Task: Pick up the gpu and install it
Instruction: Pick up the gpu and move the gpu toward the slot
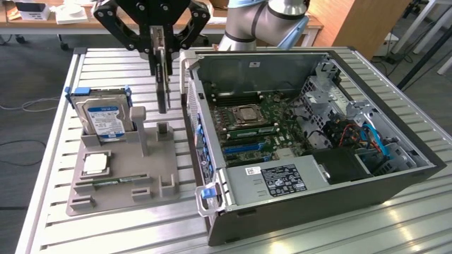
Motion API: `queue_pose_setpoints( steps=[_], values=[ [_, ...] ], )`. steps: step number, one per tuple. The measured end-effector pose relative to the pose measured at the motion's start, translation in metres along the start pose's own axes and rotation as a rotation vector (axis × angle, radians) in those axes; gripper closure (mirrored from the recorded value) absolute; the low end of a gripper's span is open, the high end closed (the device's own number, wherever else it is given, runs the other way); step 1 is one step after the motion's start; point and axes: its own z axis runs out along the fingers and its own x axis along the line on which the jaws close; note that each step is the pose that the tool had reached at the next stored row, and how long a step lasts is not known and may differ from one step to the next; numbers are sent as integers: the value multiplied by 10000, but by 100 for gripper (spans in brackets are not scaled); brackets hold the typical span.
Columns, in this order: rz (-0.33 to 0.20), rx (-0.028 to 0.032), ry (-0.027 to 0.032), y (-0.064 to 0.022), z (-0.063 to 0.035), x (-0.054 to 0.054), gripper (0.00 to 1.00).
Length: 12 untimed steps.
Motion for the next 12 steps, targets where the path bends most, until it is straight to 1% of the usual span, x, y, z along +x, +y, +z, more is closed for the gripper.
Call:
queue_pose_setpoints(
  steps=[12],
  values=[
    [0, -1, -1, 15, 10, -367, 73]
  ],
)
